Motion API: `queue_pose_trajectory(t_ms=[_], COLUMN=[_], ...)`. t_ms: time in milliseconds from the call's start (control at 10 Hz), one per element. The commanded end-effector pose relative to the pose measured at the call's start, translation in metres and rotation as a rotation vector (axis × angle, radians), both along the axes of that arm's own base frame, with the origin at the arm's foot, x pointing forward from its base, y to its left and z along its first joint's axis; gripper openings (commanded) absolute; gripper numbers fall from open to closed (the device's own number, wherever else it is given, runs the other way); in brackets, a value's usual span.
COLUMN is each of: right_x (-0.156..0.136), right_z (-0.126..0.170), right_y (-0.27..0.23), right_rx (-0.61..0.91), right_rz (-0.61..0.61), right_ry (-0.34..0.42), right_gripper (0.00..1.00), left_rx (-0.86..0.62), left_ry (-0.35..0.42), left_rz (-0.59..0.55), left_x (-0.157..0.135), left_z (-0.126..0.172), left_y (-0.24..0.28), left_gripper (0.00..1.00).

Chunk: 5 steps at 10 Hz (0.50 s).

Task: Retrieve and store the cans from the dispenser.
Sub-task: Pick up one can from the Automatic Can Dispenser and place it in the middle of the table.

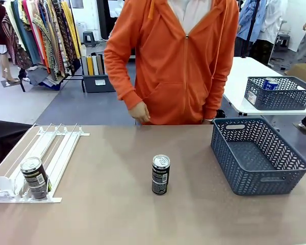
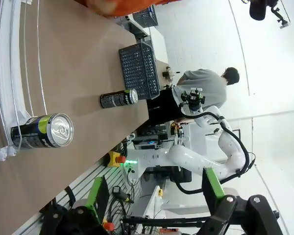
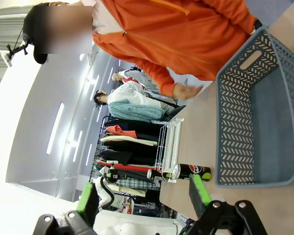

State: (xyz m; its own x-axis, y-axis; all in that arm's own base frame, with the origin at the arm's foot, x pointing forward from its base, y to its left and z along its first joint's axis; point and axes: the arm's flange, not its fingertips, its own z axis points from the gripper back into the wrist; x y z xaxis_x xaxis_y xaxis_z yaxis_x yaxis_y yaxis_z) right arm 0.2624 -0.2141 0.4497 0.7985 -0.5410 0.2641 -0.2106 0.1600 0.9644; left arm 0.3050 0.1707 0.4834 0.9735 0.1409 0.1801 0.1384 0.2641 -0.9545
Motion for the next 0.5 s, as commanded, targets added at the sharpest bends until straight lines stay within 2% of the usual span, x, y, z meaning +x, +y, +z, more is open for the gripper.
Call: queue_pose_trajectory(t_ms=[0,100,200,300,400], right_x=[0.003,0.003,0.003,0.003,0.003], right_z=[0.005,0.005,0.005,0.005,0.005], right_y=[0.001,0.001,0.001,0.001,0.001], right_rx=[0.018,0.018,0.018,0.018,0.018], right_rz=[-0.008,-0.008,-0.008,-0.008,-0.008], right_ry=[-0.013,-0.013,-0.013,-0.013,-0.013], right_gripper=[1.00,1.00,1.00,1.00,1.00], left_rx=[0.289,0.462,0.671,0.857,1.037], left_ry=[0.089,0.038,0.045,0.009,0.052], left_rz=[-0.010,-0.093,-0.112,-0.178,-0.127], left_x=[-0.005,-0.009,-0.010,-0.007,0.000], left_z=[0.013,0.033,0.049,0.060,0.064], left_y=[-0.021,-0.049,-0.079,-0.112,-0.137], left_gripper=[1.00,1.00,1.00,1.00,1.00])
